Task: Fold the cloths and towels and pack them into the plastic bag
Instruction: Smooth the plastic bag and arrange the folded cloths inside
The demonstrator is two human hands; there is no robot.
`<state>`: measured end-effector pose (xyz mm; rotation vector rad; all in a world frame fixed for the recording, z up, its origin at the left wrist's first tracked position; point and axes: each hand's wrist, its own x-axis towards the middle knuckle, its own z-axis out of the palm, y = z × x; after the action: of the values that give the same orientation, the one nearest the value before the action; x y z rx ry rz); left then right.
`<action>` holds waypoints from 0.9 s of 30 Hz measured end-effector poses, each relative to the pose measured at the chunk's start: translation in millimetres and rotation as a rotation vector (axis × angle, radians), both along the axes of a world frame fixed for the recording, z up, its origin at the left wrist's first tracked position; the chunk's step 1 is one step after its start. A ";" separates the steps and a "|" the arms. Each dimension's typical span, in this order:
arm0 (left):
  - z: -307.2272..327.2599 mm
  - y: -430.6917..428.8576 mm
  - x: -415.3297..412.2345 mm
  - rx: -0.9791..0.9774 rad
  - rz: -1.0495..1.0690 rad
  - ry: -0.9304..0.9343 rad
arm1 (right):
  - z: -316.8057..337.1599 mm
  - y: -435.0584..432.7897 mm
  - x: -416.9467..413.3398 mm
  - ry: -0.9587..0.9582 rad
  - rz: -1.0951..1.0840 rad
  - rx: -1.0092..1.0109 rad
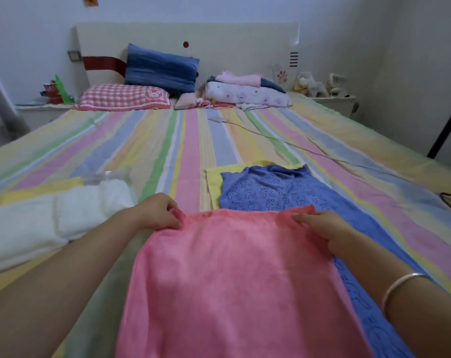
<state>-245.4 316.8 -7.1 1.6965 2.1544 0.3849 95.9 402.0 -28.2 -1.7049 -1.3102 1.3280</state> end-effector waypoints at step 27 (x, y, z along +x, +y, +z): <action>210.0 -273.8 63.1 0.913 0.050 -0.907 | 224.7 -233.9 80.6 0.594 -0.009 0.821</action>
<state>-182.3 42.9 202.9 1.3467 1.3586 1.9264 176.5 168.0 196.5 -0.6855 -1.2225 0.9626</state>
